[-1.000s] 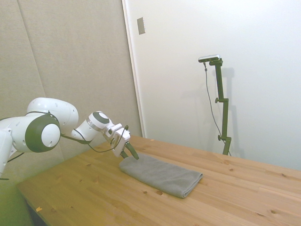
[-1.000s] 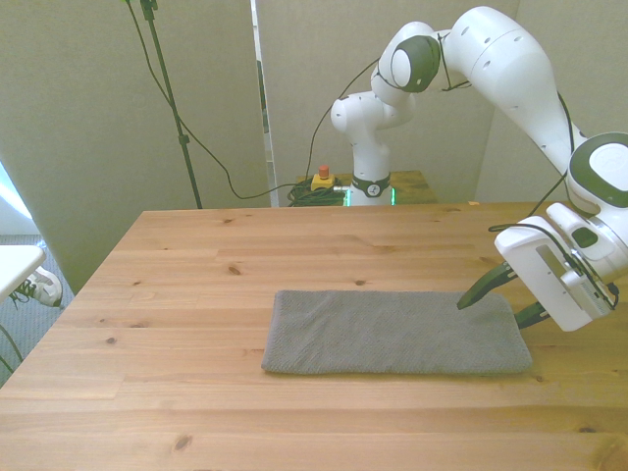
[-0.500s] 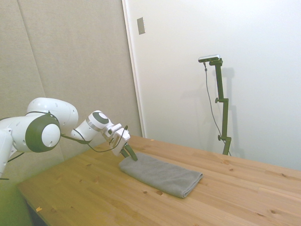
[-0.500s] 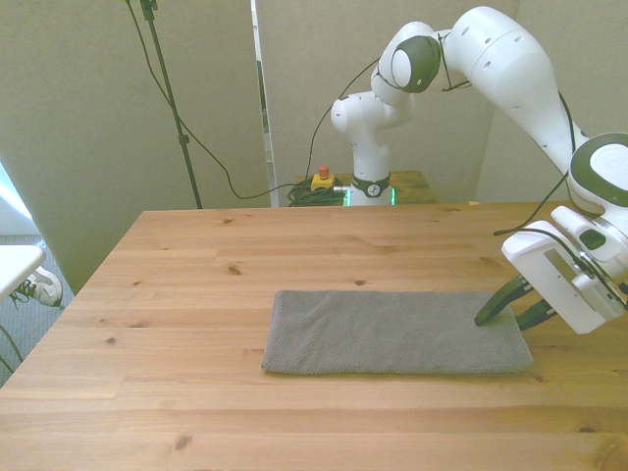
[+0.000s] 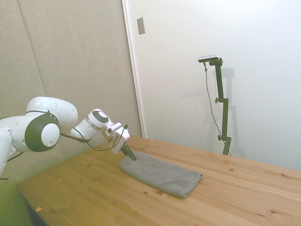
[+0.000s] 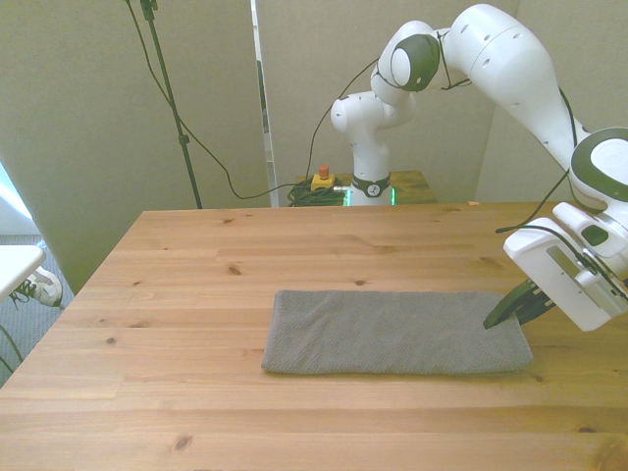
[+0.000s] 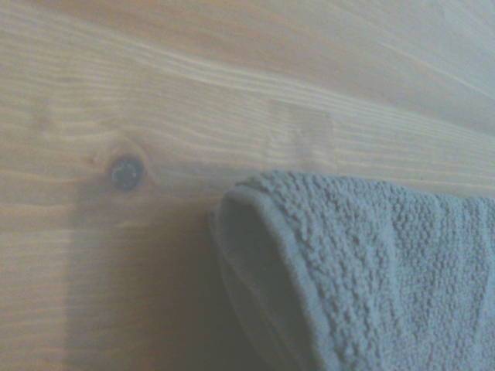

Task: Fold the towel

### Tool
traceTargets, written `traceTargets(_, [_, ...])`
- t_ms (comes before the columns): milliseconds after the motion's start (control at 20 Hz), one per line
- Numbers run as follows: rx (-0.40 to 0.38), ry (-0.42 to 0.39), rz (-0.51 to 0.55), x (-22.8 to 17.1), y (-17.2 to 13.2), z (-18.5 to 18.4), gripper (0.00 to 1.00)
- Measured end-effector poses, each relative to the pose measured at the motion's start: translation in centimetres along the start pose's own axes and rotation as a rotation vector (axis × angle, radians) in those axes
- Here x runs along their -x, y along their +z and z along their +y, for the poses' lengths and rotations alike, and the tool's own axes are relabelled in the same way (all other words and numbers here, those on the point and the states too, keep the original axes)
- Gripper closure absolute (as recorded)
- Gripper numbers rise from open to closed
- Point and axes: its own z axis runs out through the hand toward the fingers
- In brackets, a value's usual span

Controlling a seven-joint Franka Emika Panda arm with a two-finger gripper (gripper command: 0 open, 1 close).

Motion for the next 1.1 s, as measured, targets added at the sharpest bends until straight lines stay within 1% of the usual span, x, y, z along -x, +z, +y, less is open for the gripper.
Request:
traceTargets(250, [-0.051,0.044,-0.046,-3.2,-1.0,1.4,1.00])
traceTargets(550, [-0.116,0.100,-0.101,-8.8,-1.6,6.0,1.00])
traceTargets(700, [-0.155,0.136,-0.130,-11.9,-0.9,9.1,1.00])
traceTargets(850, [-0.178,0.170,-0.136,-15.2,0.0,12.7,1.00])
traceTargets(1000, [-0.191,0.204,-0.145,-18.1,1.4,16.4,1.00])
traceTargets(1100, [-0.186,0.223,-0.153,-19.3,2.8,18.5,1.00])
